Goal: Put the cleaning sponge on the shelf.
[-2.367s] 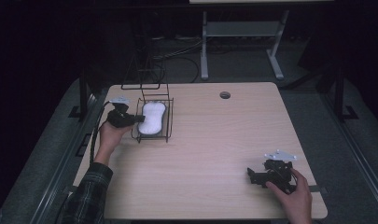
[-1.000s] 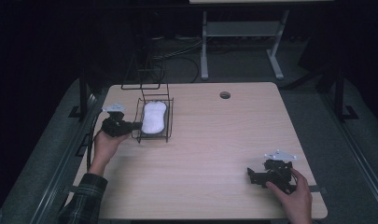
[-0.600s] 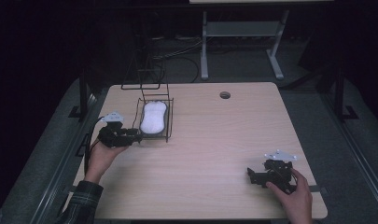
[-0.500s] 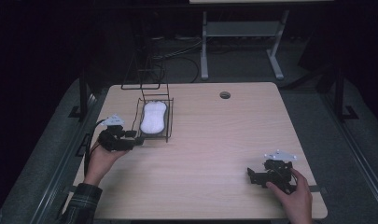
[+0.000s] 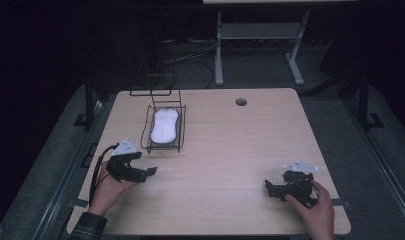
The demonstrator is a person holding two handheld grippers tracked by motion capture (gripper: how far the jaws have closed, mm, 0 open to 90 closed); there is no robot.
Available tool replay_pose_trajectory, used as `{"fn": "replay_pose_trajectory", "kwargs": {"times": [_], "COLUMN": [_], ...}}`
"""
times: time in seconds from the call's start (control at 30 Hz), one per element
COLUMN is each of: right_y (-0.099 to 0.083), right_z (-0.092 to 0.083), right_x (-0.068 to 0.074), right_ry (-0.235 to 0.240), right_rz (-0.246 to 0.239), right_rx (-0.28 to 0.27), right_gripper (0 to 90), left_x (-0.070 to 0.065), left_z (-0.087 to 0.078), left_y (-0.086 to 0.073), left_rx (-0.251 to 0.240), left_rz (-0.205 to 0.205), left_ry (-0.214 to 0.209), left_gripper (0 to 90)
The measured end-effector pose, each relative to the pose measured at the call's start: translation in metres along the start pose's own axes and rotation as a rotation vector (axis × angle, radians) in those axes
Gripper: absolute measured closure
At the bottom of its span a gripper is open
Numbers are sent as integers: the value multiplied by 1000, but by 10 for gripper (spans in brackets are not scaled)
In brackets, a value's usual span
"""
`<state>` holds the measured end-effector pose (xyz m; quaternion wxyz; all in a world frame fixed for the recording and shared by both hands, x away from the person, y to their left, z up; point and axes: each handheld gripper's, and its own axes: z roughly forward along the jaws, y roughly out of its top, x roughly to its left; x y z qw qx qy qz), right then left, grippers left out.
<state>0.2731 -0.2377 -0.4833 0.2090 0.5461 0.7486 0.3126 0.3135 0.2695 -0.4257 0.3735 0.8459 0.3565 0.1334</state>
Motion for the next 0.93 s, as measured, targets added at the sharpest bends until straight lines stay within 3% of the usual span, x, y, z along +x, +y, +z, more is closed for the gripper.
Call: {"fn": "replay_pose_trajectory", "kwargs": {"times": [0.2,0.47,0.53,0.6,0.7,0.87,0.93], "right_y": [0,0,0,0,0,0,0], "right_z": [0,0,0,0,0,0,0], "right_x": [0,0,0,0,0,0,0], "right_ry": [0,0,0,0,0,0,0], "right_rz": [0,0,-1,-1,0,0,0], "right_rx": [0,0,0,0,0,0,0], "right_gripper": [0,0,0,0,0,0,0], "left_x": [-14,-23,-25,-26,-25,-24,-24], "left_z": [8,15,19,21,23,22,22], "left_y": [-13,-25,-31,-34,-36,-48,-48], "left_rx": [36,73,106,119,104,10,10], "left_rz": [24,50,94,110,99,92,90], "left_ry": [-1,-15,-2,5,-9,-25,-25], "left_gripper": [130,135,135,135,130,129,129]}}
